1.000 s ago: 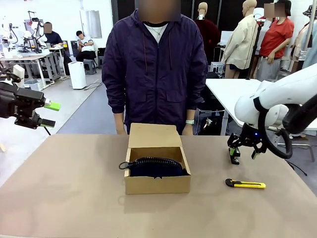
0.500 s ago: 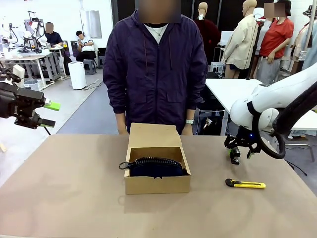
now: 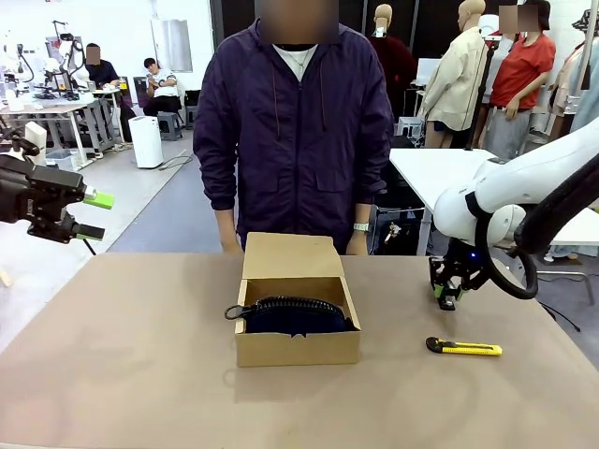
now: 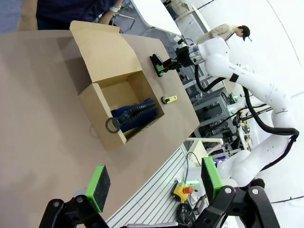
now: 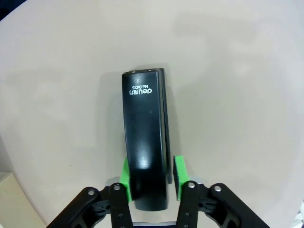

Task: Pack the items into the box.
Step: Pick up the item indicated by the person and place it inside the Mailer Box.

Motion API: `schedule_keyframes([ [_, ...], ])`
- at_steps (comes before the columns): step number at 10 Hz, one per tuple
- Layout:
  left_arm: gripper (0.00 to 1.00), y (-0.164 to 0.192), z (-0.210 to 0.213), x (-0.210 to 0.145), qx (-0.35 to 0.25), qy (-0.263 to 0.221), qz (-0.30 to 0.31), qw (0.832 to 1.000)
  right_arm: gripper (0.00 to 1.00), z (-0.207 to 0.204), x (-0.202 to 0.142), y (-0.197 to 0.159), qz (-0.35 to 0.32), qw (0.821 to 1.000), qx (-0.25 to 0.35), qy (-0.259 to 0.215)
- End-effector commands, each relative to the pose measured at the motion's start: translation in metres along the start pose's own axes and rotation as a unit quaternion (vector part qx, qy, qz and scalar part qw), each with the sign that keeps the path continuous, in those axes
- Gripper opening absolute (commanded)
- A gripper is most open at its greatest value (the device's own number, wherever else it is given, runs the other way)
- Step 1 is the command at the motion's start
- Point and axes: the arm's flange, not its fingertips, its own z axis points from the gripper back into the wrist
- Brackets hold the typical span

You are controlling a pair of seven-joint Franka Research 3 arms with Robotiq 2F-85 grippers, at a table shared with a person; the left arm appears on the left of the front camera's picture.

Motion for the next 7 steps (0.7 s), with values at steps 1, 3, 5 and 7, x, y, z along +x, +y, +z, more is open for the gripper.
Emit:
schedule_keyframes([
  [1,1.00,0.0004,0.0033,-0.0002,-0.003,0.003,-0.002,1.000,0.00,-0.0011,0.0058,0.0009,0.023,1.000,-0.017,-0.005],
  [3,1.00,0.0004,0.0033,-0.0002,-0.003,0.003,-0.002,1.000,0.00,-0.0008,0.0050,0.0022,0.029,0.999,-0.014,-0.005],
  [5,1.00,0.0004,0.0033,-0.0002,-0.003,0.003,-0.002,1.000,0.00,-0.0017,0.0045,0.0036,0.037,0.999,-0.014,-0.003],
  [7,1.00,0.0004,0.0033,-0.0002,-0.003,0.003,-0.002,1.000,0.00,-0.0024,0.0038,0.0041,0.042,0.999,-0.013,0.000],
])
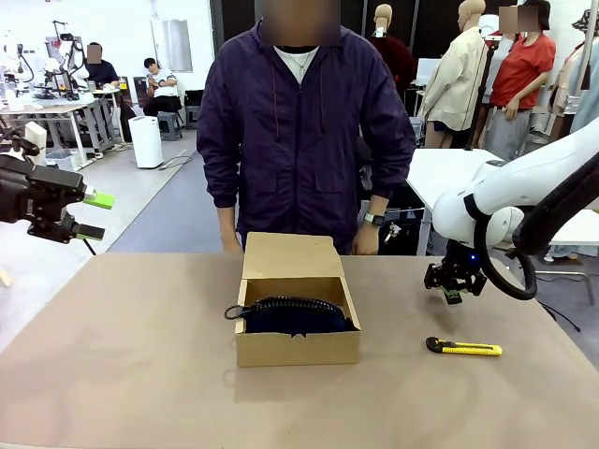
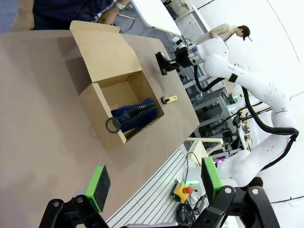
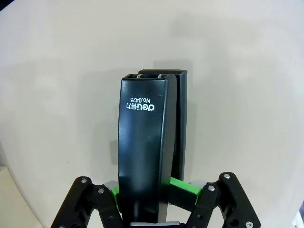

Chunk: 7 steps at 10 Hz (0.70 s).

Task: Pack the items into the box.
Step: Pick up the item indicated by the person and place it inside the Mailer Box.

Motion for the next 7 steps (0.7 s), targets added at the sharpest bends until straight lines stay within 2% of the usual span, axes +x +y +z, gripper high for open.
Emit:
schedule_keyframes([
  [1,1.00,0.000,0.003,0.000,-0.003,0.003,-0.002,1.000,0.00,0.004,0.005,0.004,0.020,1.000,-0.009,-0.002],
  [3,1.00,0.000,0.003,0.000,-0.003,0.003,-0.002,1.000,0.00,0.017,0.002,0.005,0.042,0.999,0.004,0.001],
  [5,1.00,0.000,0.003,0.000,-0.003,0.003,-0.002,1.000,0.00,0.074,-0.010,0.012,0.106,0.993,0.044,-0.022],
  [7,1.00,0.000,0.003,0.000,-0.003,0.003,-0.002,1.000,0.00,0.129,-0.041,0.021,0.194,0.975,0.103,-0.018],
])
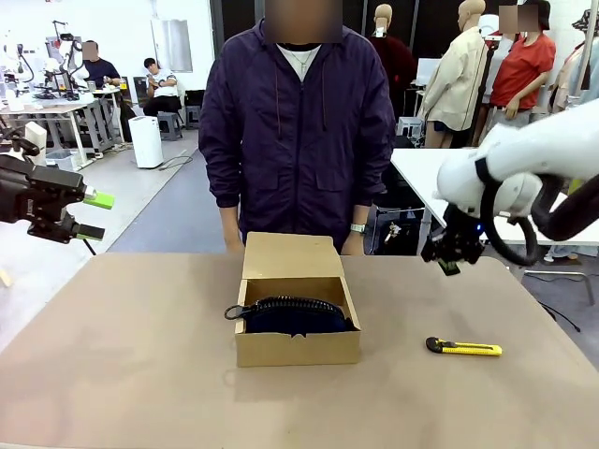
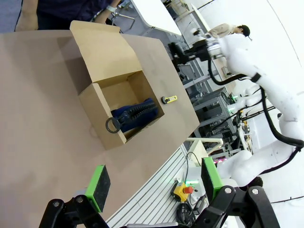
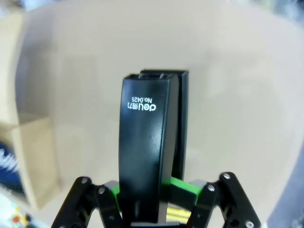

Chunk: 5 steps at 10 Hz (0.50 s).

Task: Pack the items into the box.
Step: Pick up the item indicated by the person and place it inside the Mailer Box.

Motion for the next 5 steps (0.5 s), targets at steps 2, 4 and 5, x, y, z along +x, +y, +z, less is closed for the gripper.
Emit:
schedule_keyframes([
  [2,1.00,0.000,0.003,0.000,-0.003,0.003,-0.003,1.000,0.00,0.064,-0.065,0.017,0.149,0.981,0.124,-0.006],
  [4,1.00,0.000,0.003,0.000,-0.003,0.003,-0.003,1.000,0.00,0.071,-0.091,0.018,0.172,0.968,0.184,-0.001],
  [5,1.00,0.000,0.003,0.000,-0.003,0.003,-0.003,1.000,0.00,0.074,-0.055,0.036,0.143,0.983,0.112,-0.020],
])
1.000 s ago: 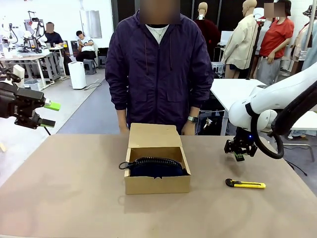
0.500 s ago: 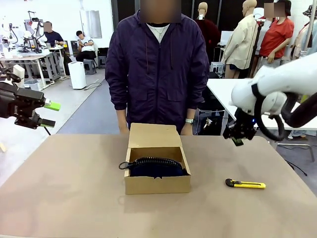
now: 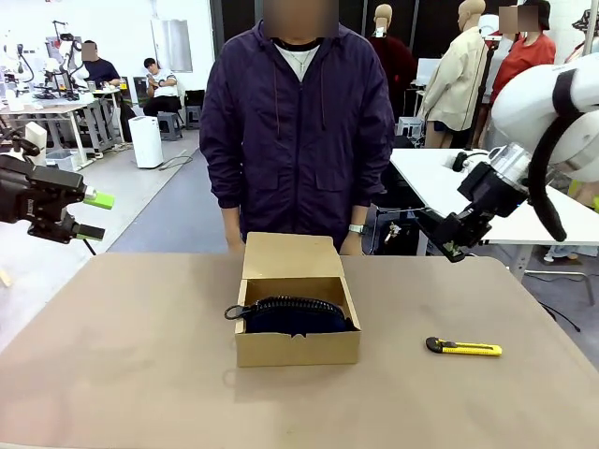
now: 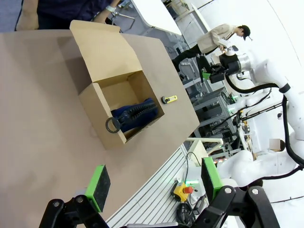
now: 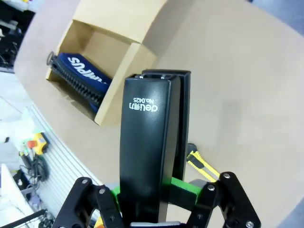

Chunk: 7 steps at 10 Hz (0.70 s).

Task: Pack the items into the box.
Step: Pick up the item indicated by the person and place it inside the Mailer Box.

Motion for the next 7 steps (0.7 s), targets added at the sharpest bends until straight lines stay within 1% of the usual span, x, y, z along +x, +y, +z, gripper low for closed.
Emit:
schedule_keyframes([
  [1,1.00,0.000,0.003,0.000,-0.003,0.003,-0.003,1.000,0.00,-0.007,0.025,-0.006,-0.023,0.999,-0.040,-0.001],
  [2,1.00,0.000,0.003,0.000,-0.003,0.003,-0.003,1.000,0.00,-0.007,0.025,-0.006,-0.023,0.999,-0.040,-0.001],
  [3,1.00,0.000,0.003,0.000,-0.003,0.003,-0.003,1.000,0.00,-0.003,0.005,-0.003,-0.005,1.000,-0.009,-0.001],
  [4,1.00,0.000,0.003,0.000,-0.003,0.003,-0.003,1.000,0.00,-0.014,0.021,0.008,0.048,0.999,0.012,-0.009],
  [5,1.00,0.000,0.003,0.000,-0.003,0.003,-0.003,1.000,0.00,-0.020,0.038,0.029,0.105,0.994,0.031,-0.013],
  [6,1.00,0.000,0.003,0.000,-0.003,0.003,-0.003,1.000,0.00,-0.029,0.057,0.054,0.170,0.984,0.049,-0.013],
  [7,1.00,0.000,0.003,0.000,-0.003,0.003,-0.003,1.000,0.00,-0.044,0.076,0.084,0.238,0.969,0.071,0.010],
])
